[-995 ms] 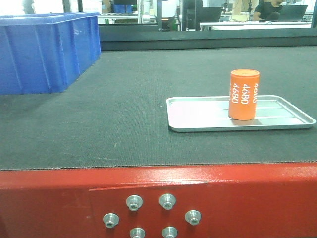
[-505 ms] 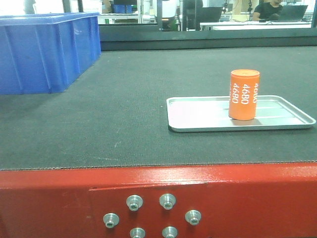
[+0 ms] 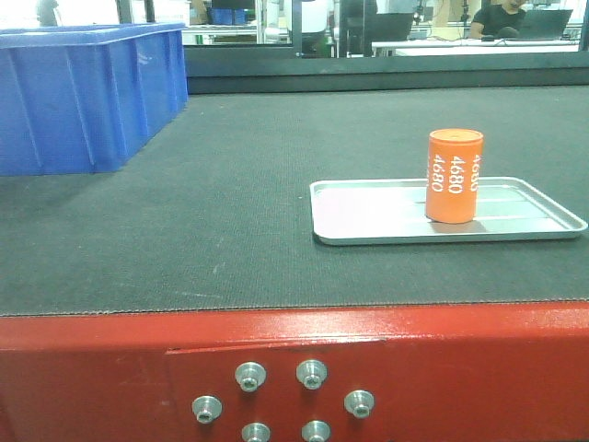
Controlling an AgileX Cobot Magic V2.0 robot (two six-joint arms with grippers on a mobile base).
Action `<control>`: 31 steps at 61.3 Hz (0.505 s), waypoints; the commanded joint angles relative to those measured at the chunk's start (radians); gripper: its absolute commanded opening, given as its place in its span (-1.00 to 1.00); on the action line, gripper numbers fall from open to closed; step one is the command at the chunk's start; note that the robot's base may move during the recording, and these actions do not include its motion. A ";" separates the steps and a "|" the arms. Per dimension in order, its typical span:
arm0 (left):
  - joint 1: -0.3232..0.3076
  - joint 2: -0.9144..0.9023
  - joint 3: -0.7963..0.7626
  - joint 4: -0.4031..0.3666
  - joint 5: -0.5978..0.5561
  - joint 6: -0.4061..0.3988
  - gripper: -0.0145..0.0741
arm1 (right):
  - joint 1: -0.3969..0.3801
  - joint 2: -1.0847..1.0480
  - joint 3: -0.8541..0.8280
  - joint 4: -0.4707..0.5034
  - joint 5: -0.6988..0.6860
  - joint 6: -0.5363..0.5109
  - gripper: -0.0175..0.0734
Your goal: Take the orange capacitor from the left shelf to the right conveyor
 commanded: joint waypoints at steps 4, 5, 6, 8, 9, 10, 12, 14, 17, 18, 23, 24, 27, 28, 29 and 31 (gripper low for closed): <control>-0.003 -0.011 -0.005 -0.002 -0.090 -0.002 -0.96 | -0.006 0.004 -0.004 0.001 -0.097 -0.007 -0.49; -0.003 -0.011 -0.005 -0.002 -0.090 -0.002 -0.96 | -0.006 0.004 -0.004 0.001 -0.097 -0.007 -0.49; -0.003 -0.011 -0.005 -0.002 -0.090 -0.002 -0.96 | -0.006 0.004 -0.004 0.001 -0.097 -0.007 -0.49; -0.003 -0.011 -0.005 -0.002 -0.090 -0.002 -0.96 | -0.006 0.004 -0.004 0.001 -0.097 -0.007 -0.49; -0.003 -0.011 -0.005 -0.002 -0.090 -0.002 -0.96 | -0.006 0.004 -0.004 0.001 -0.097 -0.007 -0.49; -0.003 -0.011 -0.005 -0.002 -0.090 -0.002 -0.96 | -0.006 0.004 -0.004 0.001 -0.097 -0.007 -0.49; -0.003 -0.011 -0.005 -0.002 -0.090 -0.002 -0.96 | -0.006 0.004 -0.004 0.001 -0.097 -0.007 -0.49; -0.003 -0.011 -0.005 -0.002 -0.090 -0.002 -0.96 | -0.006 0.004 -0.004 0.001 -0.097 -0.007 -0.49; -0.003 -0.011 -0.005 -0.002 -0.090 -0.002 -0.96 | -0.006 0.004 -0.004 0.001 -0.097 -0.007 -0.49; -0.003 -0.011 -0.005 -0.002 -0.090 -0.002 -0.96 | -0.006 0.004 -0.004 0.001 -0.097 -0.007 -0.49; -0.003 -0.011 -0.005 -0.002 -0.090 -0.002 -0.96 | -0.006 0.004 -0.004 0.001 -0.097 -0.007 -0.49; -0.003 -0.011 -0.005 -0.002 -0.090 -0.002 -0.96 | -0.006 0.004 -0.004 0.001 -0.097 -0.007 -0.49; -0.003 -0.011 -0.005 -0.002 -0.090 -0.002 -0.96 | -0.006 -0.001 -0.004 0.001 -0.097 -0.007 -0.49; -0.003 -0.011 -0.005 -0.002 -0.090 -0.002 -0.96 | -0.006 -0.003 -0.004 0.001 -0.097 -0.007 -0.49; -0.003 -0.011 -0.005 -0.002 -0.090 -0.002 -0.96 | -0.006 -0.009 -0.004 0.001 -0.097 -0.007 -0.49; -0.003 -0.011 -0.005 -0.002 -0.090 -0.002 -0.96 | -0.006 -0.017 -0.004 0.001 -0.097 -0.007 -0.49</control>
